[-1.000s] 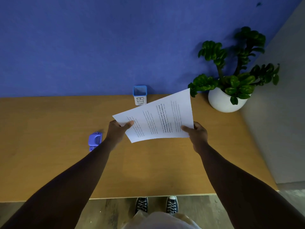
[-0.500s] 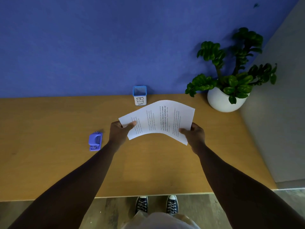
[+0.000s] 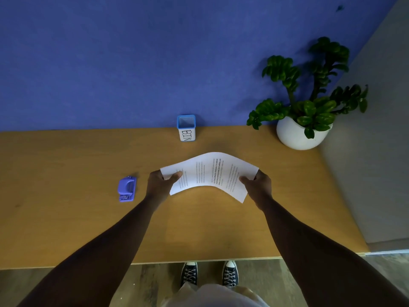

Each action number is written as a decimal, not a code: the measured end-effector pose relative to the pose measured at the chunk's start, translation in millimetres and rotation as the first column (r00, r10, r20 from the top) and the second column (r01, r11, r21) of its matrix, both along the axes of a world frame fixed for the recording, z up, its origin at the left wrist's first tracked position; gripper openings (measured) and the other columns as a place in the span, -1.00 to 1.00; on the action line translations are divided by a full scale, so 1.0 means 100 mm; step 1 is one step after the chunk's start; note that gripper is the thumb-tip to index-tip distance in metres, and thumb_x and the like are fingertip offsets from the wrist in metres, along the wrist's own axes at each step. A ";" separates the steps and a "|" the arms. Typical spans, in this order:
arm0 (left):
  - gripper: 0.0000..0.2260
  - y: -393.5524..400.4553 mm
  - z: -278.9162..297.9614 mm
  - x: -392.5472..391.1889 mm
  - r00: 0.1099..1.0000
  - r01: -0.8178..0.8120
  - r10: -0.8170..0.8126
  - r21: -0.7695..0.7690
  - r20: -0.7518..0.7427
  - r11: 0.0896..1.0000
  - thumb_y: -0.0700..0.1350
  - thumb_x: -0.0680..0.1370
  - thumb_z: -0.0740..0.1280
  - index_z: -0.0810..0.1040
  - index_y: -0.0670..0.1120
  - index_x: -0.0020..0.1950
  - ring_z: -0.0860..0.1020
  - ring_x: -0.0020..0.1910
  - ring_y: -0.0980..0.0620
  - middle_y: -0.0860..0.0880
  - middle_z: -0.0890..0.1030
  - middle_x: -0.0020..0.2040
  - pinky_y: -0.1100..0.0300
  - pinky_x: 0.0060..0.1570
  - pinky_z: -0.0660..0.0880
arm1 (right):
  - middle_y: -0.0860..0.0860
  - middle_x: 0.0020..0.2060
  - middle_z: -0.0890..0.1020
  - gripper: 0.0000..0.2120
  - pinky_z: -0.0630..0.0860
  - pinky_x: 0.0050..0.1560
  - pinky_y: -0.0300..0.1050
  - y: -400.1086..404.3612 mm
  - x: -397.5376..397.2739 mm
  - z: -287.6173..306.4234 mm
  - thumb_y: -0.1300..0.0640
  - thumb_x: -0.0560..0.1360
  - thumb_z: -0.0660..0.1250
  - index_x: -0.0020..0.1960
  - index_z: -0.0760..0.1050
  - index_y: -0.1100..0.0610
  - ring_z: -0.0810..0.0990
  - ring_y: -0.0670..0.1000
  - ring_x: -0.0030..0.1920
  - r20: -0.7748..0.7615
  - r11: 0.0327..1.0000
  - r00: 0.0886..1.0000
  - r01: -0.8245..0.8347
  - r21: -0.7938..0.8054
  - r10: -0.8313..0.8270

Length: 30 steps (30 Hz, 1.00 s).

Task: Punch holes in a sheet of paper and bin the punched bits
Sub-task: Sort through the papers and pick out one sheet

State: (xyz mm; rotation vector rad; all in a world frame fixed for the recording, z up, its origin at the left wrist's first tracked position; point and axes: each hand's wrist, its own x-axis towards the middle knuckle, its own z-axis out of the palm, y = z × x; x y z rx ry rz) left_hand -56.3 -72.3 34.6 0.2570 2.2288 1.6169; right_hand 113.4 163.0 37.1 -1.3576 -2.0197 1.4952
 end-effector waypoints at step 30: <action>-0.78 0.00 0.19 -0.31 0.995 -0.095 0.094 0.086 0.021 0.992 -0.17 0.53 0.45 0.65 -0.13 0.17 0.62 -0.21 0.22 0.03 0.69 -0.12 0.18 0.00 0.57 | 0.05 0.01 0.66 -0.76 0.61 -0.01 0.02 0.10 -0.12 0.18 0.18 0.53 0.36 0.19 0.55 0.14 0.64 0.10 -0.01 -0.198 0.992 0.975 0.081 -0.094 -0.098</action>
